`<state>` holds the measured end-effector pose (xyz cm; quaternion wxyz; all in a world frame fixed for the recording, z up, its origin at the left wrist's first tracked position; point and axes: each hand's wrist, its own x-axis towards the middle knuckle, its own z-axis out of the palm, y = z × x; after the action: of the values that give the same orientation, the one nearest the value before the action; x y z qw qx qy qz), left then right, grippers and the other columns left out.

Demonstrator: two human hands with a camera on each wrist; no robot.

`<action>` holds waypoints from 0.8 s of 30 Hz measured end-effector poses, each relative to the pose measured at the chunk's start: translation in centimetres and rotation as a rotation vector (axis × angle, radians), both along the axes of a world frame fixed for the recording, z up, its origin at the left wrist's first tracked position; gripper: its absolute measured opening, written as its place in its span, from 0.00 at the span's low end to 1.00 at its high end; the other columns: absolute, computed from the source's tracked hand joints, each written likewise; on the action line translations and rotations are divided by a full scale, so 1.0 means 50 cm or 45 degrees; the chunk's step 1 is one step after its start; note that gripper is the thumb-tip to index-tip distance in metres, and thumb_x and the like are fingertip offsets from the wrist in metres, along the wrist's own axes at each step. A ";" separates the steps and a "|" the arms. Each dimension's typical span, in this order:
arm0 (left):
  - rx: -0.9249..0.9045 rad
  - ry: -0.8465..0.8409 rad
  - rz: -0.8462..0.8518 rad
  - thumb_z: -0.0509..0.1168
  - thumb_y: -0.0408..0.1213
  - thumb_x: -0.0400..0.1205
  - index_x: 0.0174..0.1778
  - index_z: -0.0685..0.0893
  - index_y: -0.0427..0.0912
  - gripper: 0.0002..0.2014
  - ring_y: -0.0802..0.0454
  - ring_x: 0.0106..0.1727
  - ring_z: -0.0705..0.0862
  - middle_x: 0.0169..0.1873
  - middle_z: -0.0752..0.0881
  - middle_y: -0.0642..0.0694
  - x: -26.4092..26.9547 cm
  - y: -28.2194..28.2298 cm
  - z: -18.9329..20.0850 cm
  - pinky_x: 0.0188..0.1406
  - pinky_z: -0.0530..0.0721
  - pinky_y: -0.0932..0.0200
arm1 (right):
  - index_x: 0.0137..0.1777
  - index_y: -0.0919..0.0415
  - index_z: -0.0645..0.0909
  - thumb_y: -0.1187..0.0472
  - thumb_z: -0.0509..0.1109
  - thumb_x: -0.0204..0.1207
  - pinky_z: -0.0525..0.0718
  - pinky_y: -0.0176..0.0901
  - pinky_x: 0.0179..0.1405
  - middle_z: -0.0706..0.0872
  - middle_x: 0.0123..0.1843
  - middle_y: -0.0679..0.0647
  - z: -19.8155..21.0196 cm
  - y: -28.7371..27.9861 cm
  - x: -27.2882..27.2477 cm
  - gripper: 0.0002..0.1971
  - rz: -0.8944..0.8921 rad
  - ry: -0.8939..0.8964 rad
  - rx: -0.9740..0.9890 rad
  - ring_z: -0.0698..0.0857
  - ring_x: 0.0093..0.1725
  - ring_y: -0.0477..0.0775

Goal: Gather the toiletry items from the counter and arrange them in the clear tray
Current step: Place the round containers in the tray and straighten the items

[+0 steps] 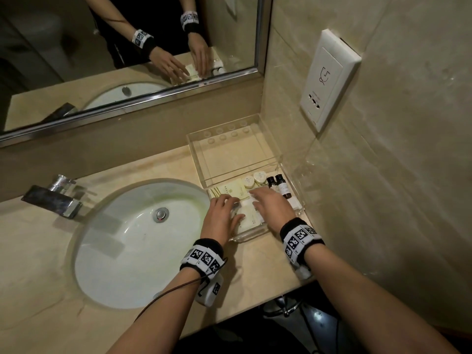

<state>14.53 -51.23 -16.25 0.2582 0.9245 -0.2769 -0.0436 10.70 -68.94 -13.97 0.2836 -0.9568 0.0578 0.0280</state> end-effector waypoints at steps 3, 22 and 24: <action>0.219 0.069 -0.036 0.56 0.52 0.85 0.82 0.63 0.45 0.29 0.42 0.83 0.59 0.83 0.61 0.42 0.009 -0.008 -0.009 0.83 0.60 0.50 | 0.81 0.60 0.66 0.56 0.57 0.87 0.68 0.48 0.79 0.68 0.83 0.56 -0.006 0.011 -0.012 0.23 0.142 0.169 -0.121 0.68 0.81 0.54; 0.142 0.012 -0.246 0.65 0.56 0.79 0.69 0.79 0.49 0.25 0.50 0.65 0.76 0.64 0.82 0.49 -0.005 0.011 -0.020 0.65 0.78 0.55 | 0.56 0.57 0.88 0.58 0.74 0.76 0.80 0.45 0.64 0.86 0.58 0.50 -0.026 -0.058 -0.055 0.10 0.009 0.016 0.039 0.81 0.61 0.49; 0.138 0.011 -0.228 0.66 0.56 0.78 0.68 0.80 0.49 0.24 0.50 0.63 0.77 0.63 0.82 0.49 -0.008 0.010 -0.022 0.64 0.78 0.55 | 0.54 0.56 0.88 0.59 0.74 0.76 0.81 0.46 0.64 0.87 0.56 0.49 -0.024 -0.061 -0.056 0.08 0.006 0.034 0.059 0.82 0.59 0.48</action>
<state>14.15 -50.71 -17.32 0.2041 0.9086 -0.3543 -0.0855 7.90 -72.00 -15.19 0.3047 -0.9497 0.0586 0.0426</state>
